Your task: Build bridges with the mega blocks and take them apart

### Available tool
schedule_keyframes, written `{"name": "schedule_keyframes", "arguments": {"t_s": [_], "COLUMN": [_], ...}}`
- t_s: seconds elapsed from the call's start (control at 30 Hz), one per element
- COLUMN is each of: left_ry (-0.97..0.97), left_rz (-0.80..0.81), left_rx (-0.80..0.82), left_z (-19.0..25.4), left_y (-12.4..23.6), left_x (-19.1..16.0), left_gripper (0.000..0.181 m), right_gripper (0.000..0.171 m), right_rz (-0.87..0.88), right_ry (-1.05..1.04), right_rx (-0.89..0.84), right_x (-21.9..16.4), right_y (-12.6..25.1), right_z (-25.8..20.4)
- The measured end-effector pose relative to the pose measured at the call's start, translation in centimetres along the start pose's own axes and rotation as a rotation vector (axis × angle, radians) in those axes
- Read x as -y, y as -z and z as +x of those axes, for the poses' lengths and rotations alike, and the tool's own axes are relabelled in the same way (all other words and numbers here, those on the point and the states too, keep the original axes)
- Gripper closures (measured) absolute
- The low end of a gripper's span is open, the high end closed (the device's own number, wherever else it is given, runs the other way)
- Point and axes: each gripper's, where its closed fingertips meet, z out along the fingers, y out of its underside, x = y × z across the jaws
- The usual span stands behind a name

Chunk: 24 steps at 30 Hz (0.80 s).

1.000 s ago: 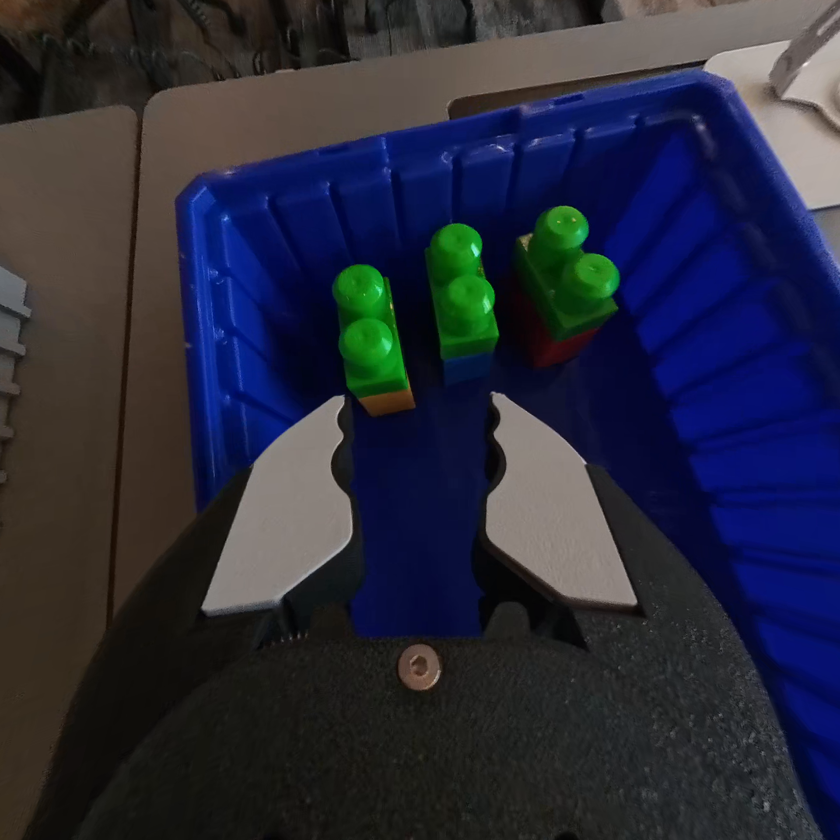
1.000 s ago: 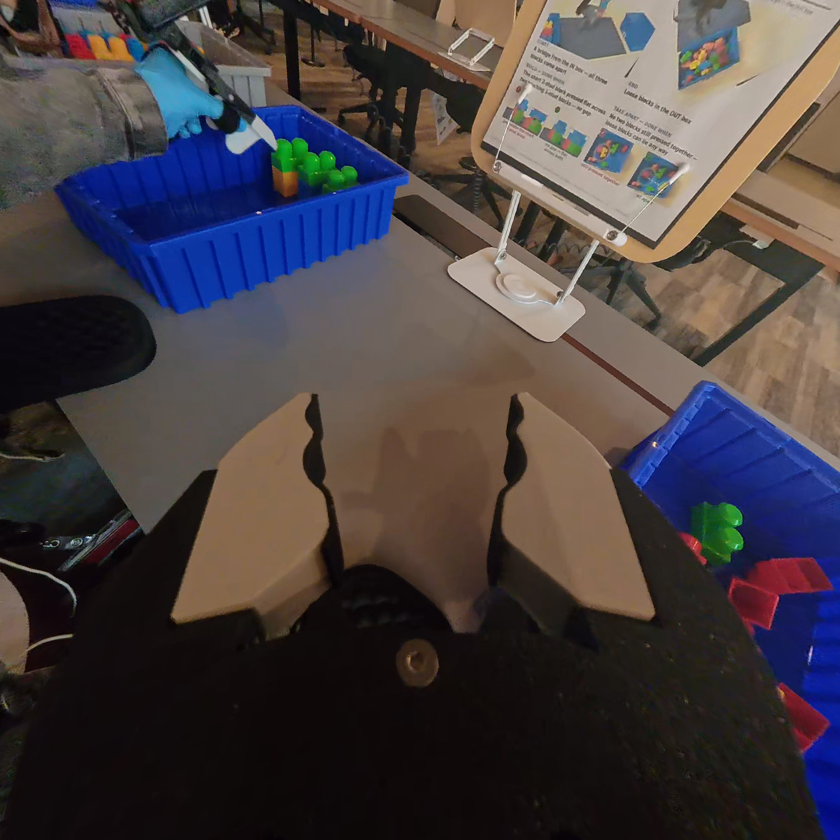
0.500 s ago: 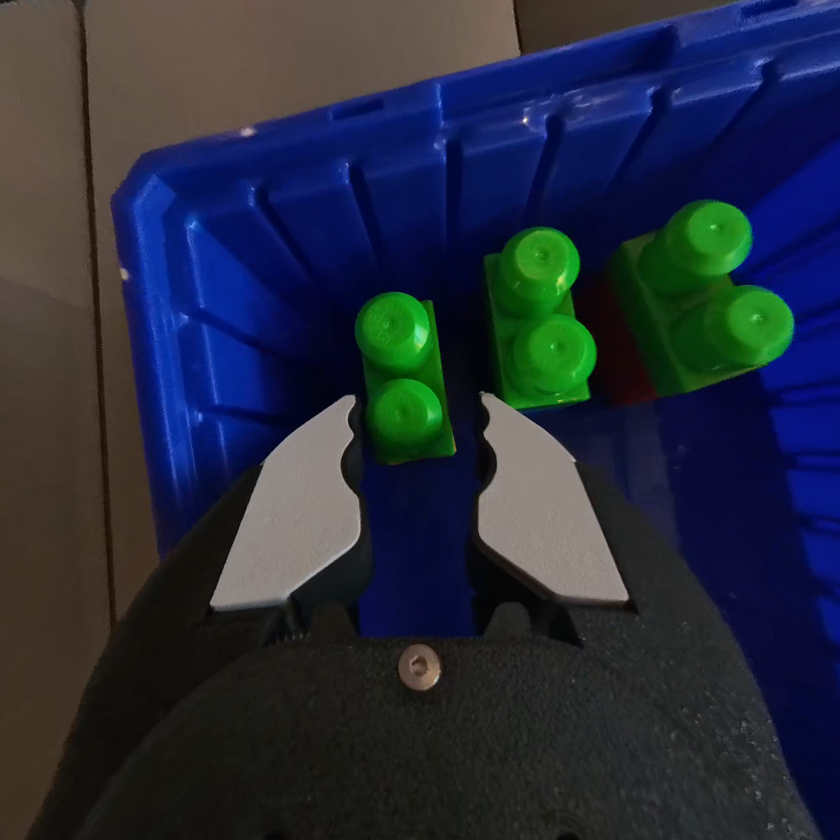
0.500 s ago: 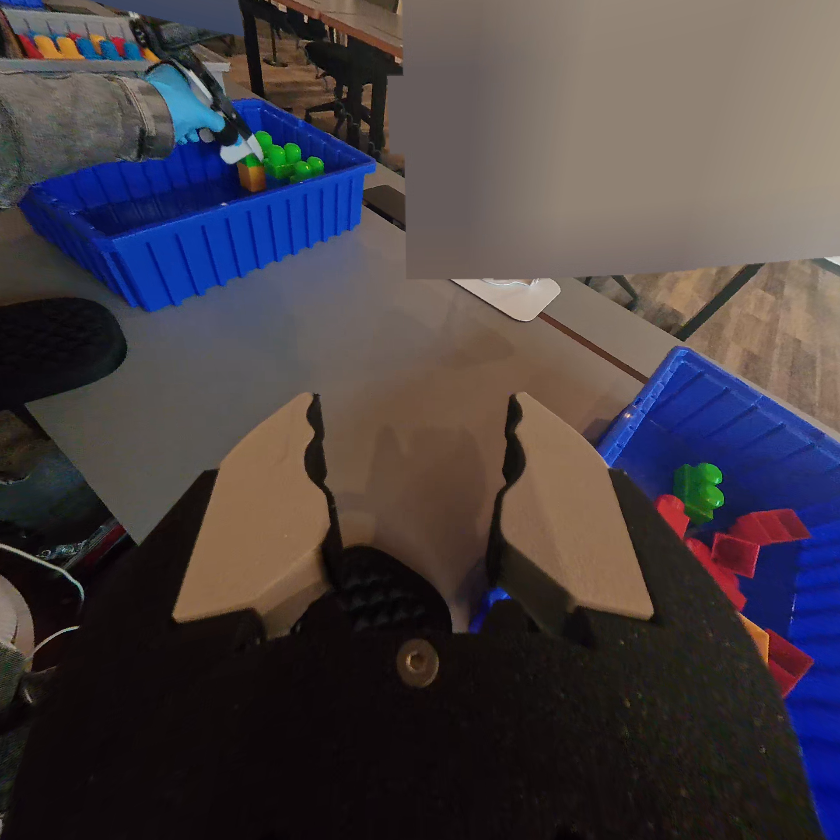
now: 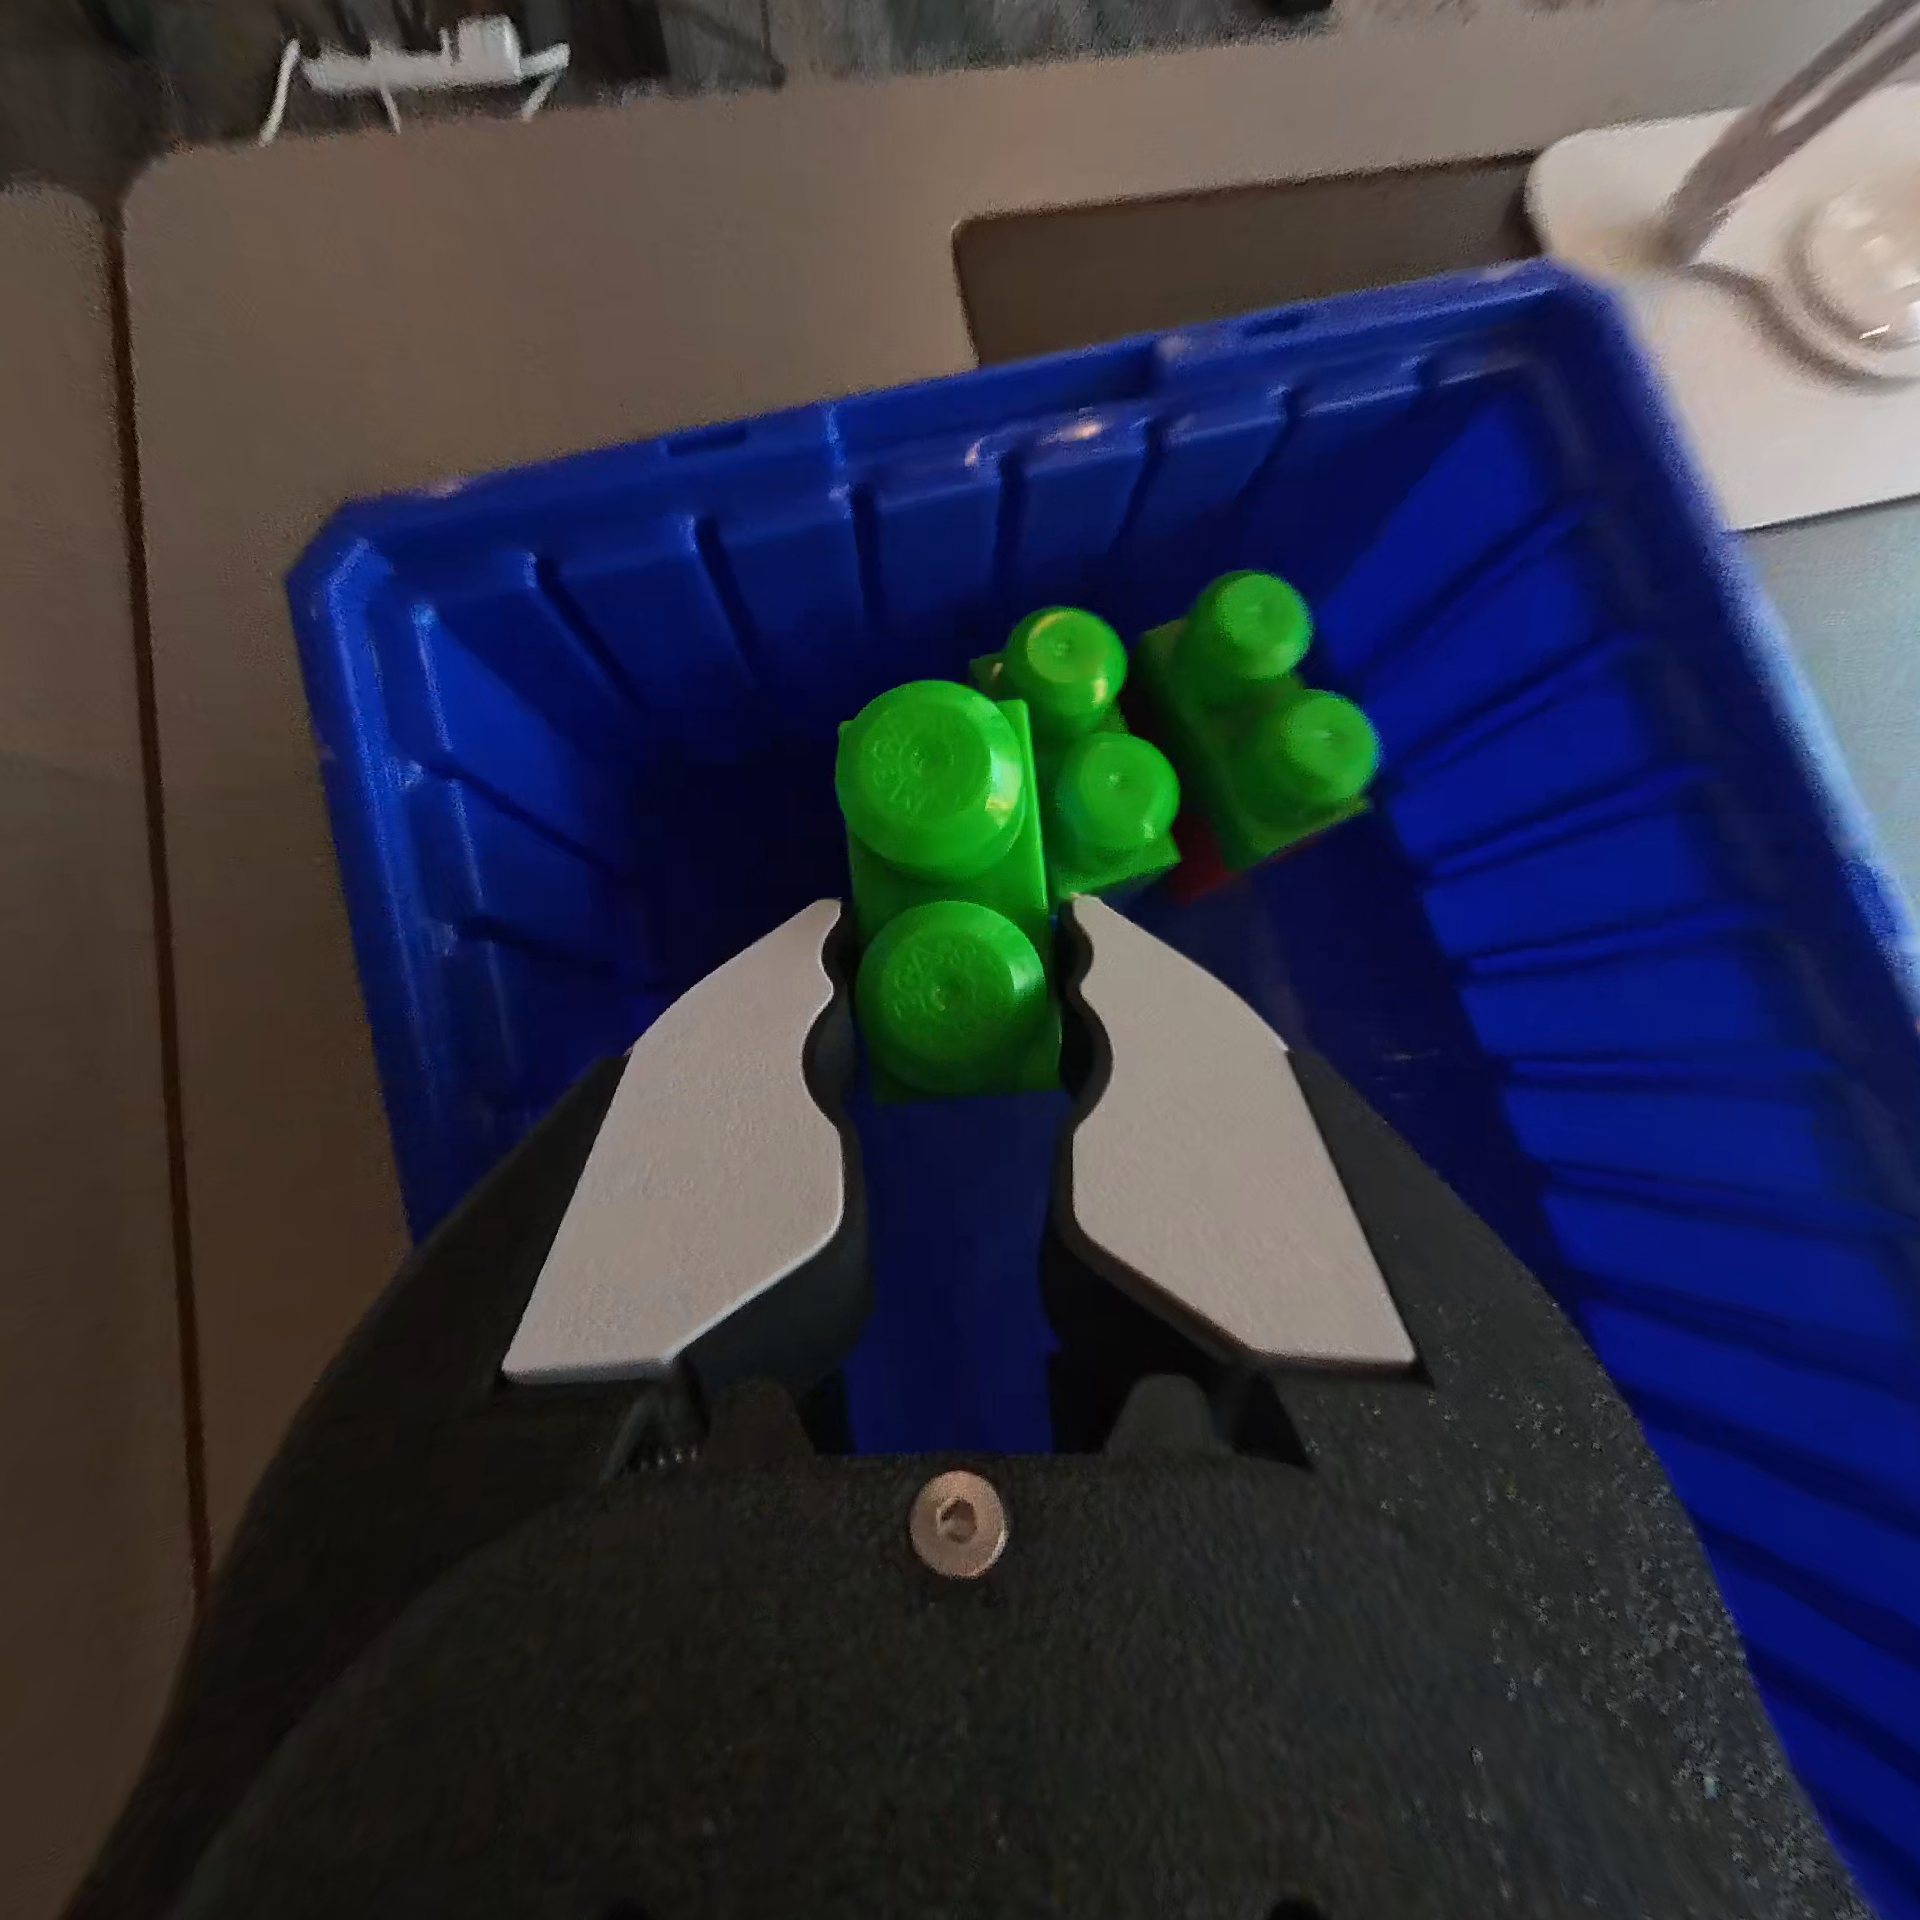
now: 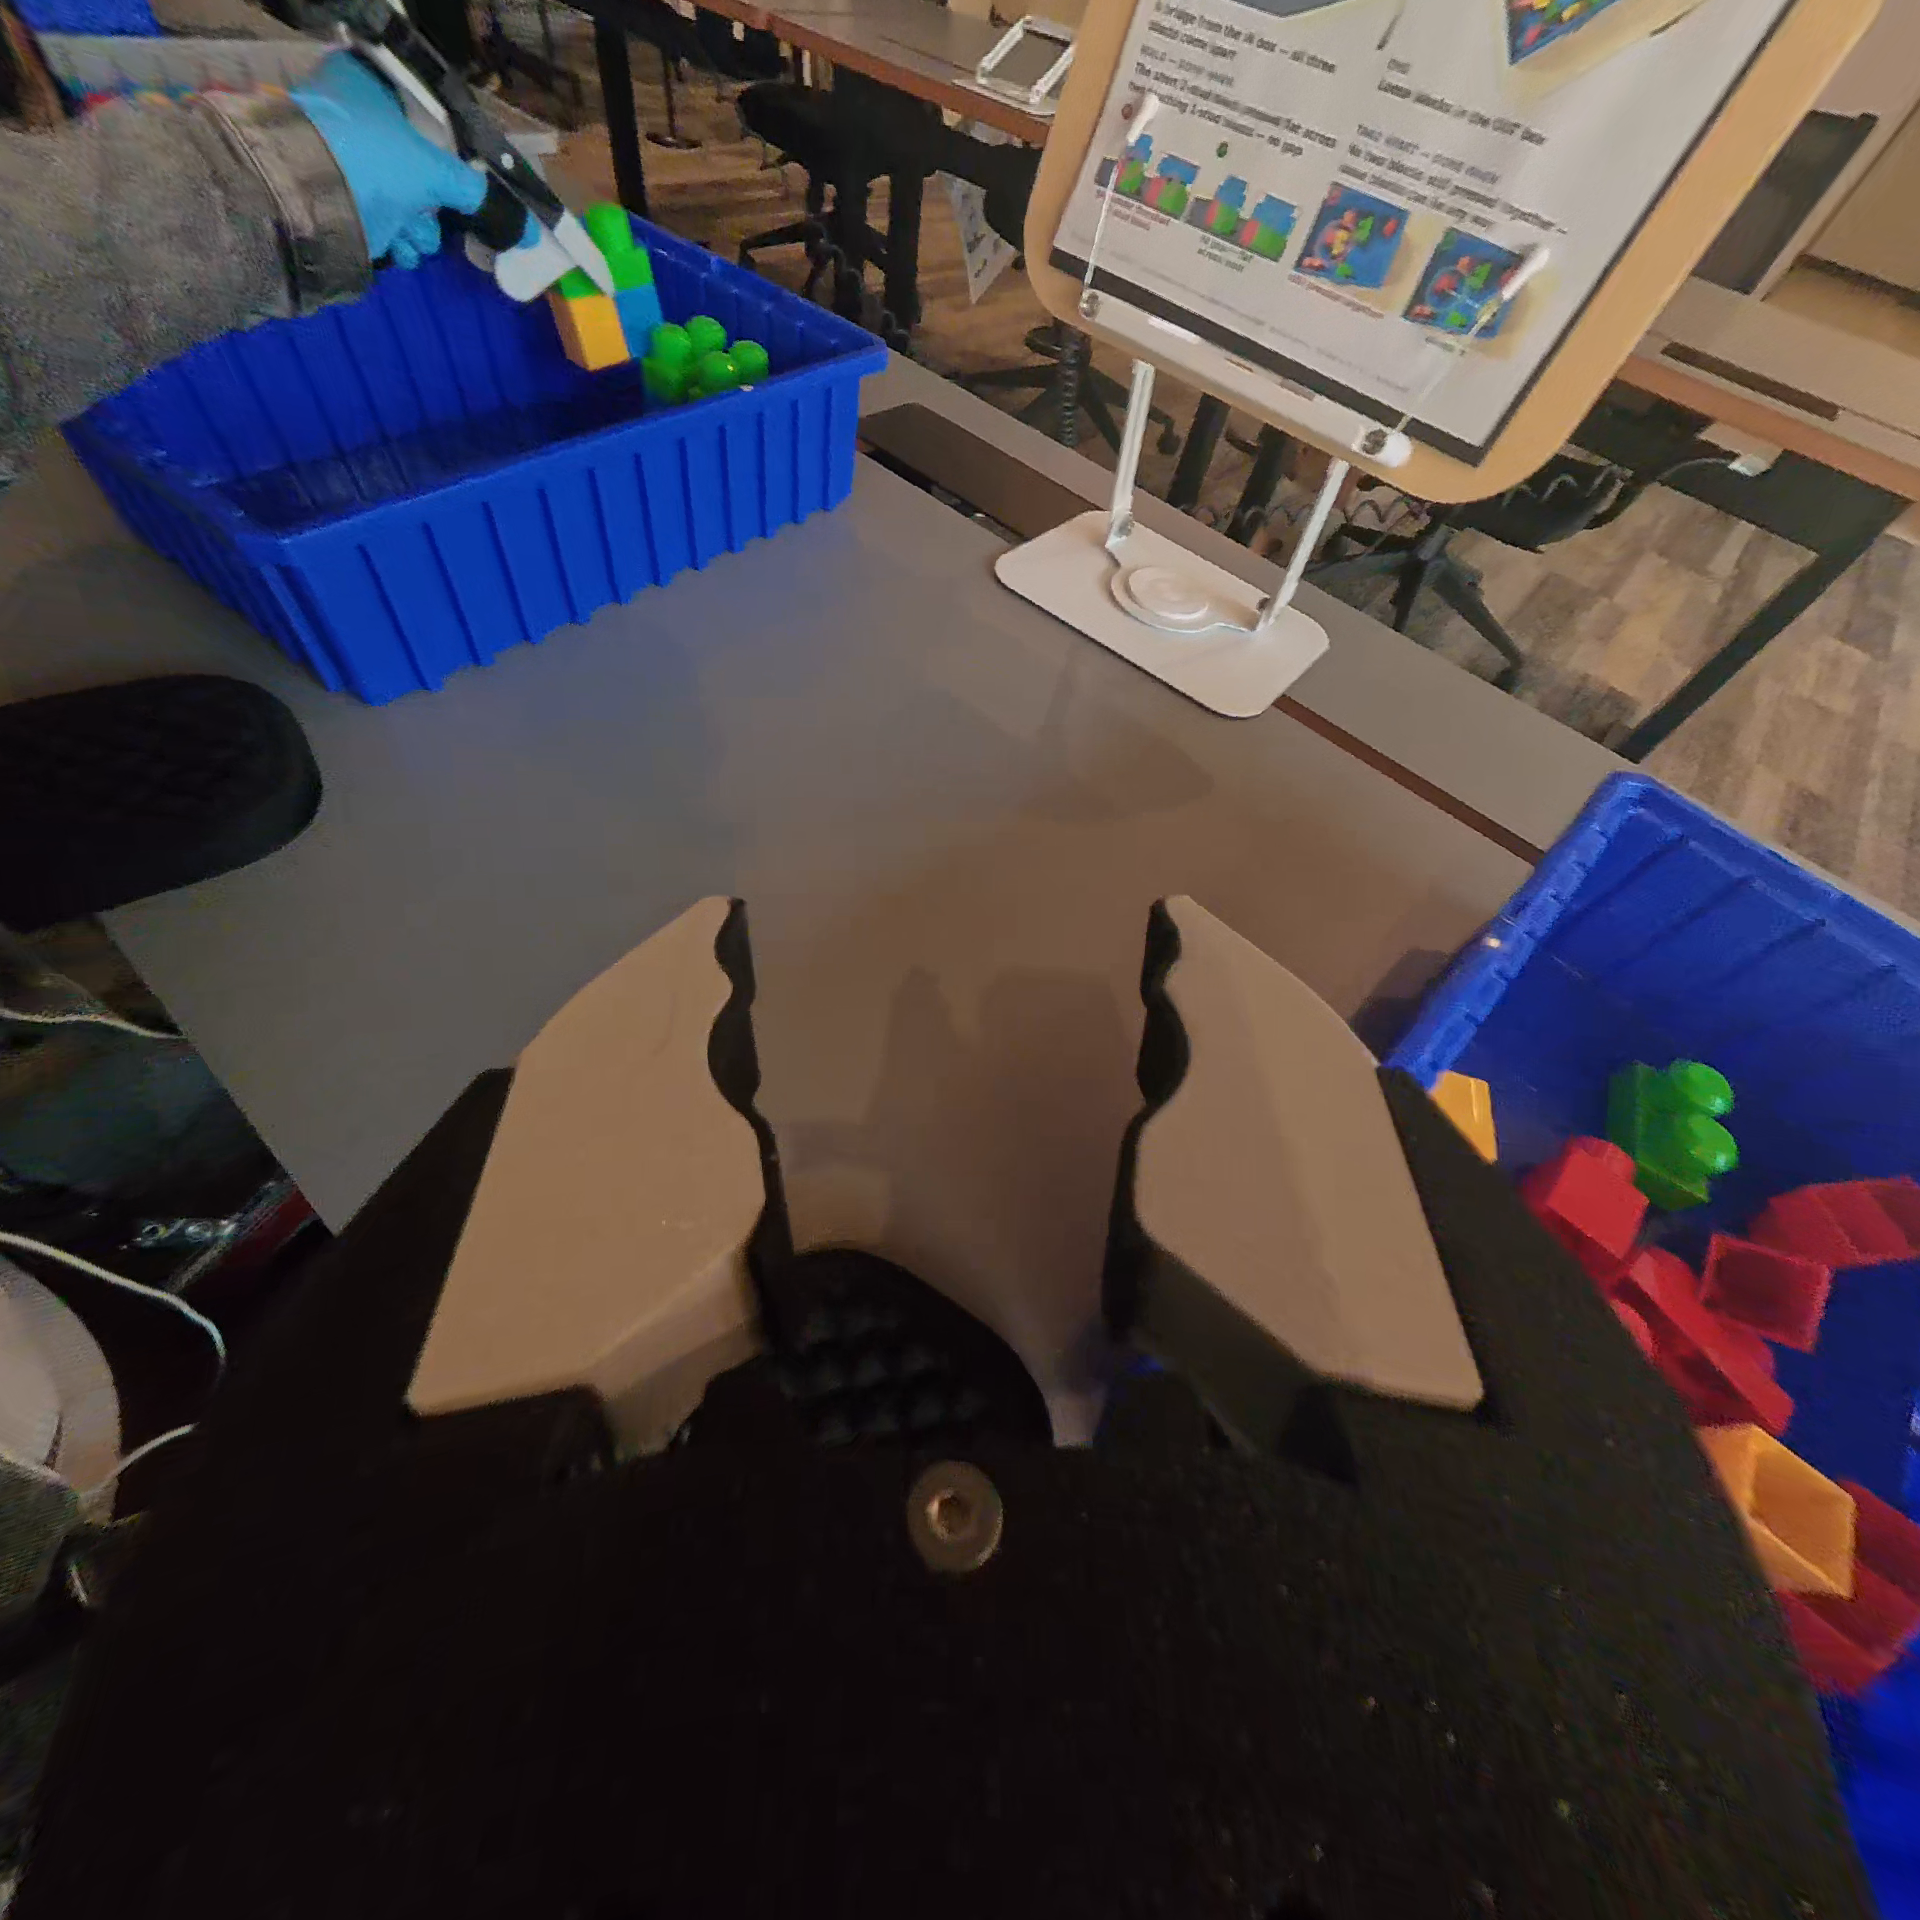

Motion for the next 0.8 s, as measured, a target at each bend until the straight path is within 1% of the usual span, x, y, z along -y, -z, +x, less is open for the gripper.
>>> {"name": "schedule_keyframes", "arguments": {"t_s": [0.17, 0.23, 0.4, 0.53, 0.67, 0.8], "left_ry": [-0.073, -0.089, -0.112, -0.148, -0.189, -0.226], "left_rz": [0.137, 0.224, 0.490, 0.657, 0.749, 0.800], "left_rx": [-0.035, -0.098, -0.389, -0.622, -0.820, -0.997], "left_z": [2.9, 5.1, 13.7, 20.5, 26.3, 31.0], "left_y": [5.9, 8.6, 16.5, 22.3, 26.2, 29.1], "left_x": [0.8, 1.3, 2.1, 1.5, 0.2, -1.3], "left_gripper": [0.145, 0.145, 0.145, 0.146, 0.146, 0.146], "right_gripper": [0.100, 0.100, 0.100, 0.097, 0.093, 0.090], "right_rz": [0.004, 0.023, 0.085, 0.131, 0.172, 0.238], "right_ry": [0.019, 0.026, 0.054, 0.085, 0.133, 0.130], "right_rx": [0.082, 0.134, 0.261, 0.373, 0.485, 0.618], "right_x": [0.6, 1.4, 3.9, 6.5, 9.3, 12.4], "right_y": [-1.6, -2.3, -4.1, -5.5, -6.8, -7.6], "right_z": [-1.6, -2.7, -5.5, -8.2, -10.9, -13.5]}}
